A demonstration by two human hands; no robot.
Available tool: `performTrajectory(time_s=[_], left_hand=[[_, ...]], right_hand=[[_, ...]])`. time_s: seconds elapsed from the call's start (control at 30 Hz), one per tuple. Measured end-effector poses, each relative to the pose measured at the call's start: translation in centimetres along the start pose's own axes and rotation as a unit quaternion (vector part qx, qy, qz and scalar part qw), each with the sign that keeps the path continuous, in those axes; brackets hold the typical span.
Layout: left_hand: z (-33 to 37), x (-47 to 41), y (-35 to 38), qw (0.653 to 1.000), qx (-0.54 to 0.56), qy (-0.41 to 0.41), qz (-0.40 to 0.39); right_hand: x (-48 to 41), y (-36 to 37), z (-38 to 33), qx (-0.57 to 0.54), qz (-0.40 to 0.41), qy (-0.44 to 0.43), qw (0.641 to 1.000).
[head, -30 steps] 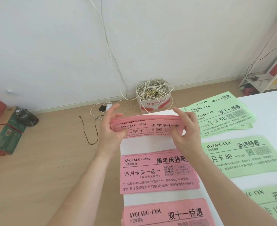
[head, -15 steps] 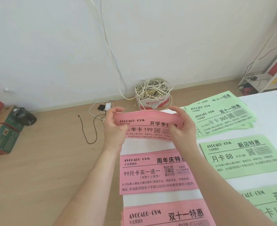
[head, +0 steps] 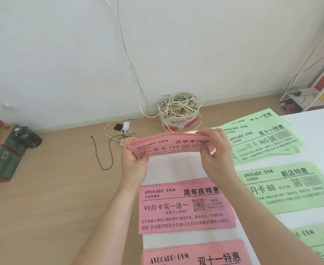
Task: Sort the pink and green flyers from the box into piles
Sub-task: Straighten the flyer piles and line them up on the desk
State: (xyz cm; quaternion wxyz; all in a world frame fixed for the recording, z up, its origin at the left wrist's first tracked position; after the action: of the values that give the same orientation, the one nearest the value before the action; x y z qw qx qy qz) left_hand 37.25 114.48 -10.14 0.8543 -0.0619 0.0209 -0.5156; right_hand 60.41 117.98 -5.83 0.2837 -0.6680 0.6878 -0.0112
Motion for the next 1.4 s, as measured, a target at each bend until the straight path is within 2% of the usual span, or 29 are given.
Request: performTrajectory(time_s=[0.13, 0.2, 0.4, 0.5, 0.57, 0.73, 0.8, 1.03, 1.2, 1.4], left_hand=[[-1.0, 0.2, 0.4, 0.997, -0.067, -0.012, -0.026], [-1.1, 0.3, 0.4, 0.996, -0.086, -0.018, -0.020], [-1.0, 0.4, 0.2, 0.995, -0.097, -0.022, 0.005], [-1.0, 0.5, 0.2, 0.993, -0.114, -0.023, 0.022], [-0.8, 0.5, 0.3, 0.992, -0.124, -0.016, 0.026], [-0.5, 0.4, -0.1, 0.994, -0.106, -0.036, 0.013], [-0.3, 0.4, -0.3, 0.994, -0.101, -0.027, 0.006], [-0.7, 0.5, -0.3, 0.980, -0.198, -0.032, -0.002], [0.1, 0.3, -0.5, 0.948, -0.314, -0.048, 0.017], [0.6, 0.9, -0.6, 0.912, -0.409, -0.019, 0.007]], right_hand=[[0.6, 1.0, 1.1, 0.016, -0.067, 0.021, 0.997], [0.5, 0.9, 1.5, 0.024, -0.072, 0.015, 0.997], [0.6, 0.5, 1.9, -0.042, -0.049, 0.076, 0.995], [0.6, 0.7, 3.0, -0.158, -0.001, 0.183, 0.970], [0.3, 1.0, 3.3, -0.192, 0.040, 0.228, 0.954], [0.3, 2.0, 2.9, -0.183, 0.070, 0.233, 0.953], [0.4, 2.2, 3.3, -0.168, 0.070, 0.243, 0.953], [0.3, 2.2, 3.4, -0.062, 0.016, 0.230, 0.971], [-0.4, 1.8, 3.5, 0.103, -0.080, 0.245, 0.961], [-1.1, 1.9, 3.4, 0.179, -0.124, 0.229, 0.949]])
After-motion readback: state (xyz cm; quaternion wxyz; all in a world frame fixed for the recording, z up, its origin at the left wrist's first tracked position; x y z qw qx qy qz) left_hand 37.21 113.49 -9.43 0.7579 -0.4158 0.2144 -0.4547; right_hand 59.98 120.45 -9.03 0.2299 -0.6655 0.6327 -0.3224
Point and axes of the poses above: each hand's wrist, its own x-axis away from the middle knuckle, its own y-axis out of the palm, z = x × y, the point moved 6 cm from there along -x, towards the middle knuckle, and after that the axes turned 2 degrees about -y, right-handed, at the moved point
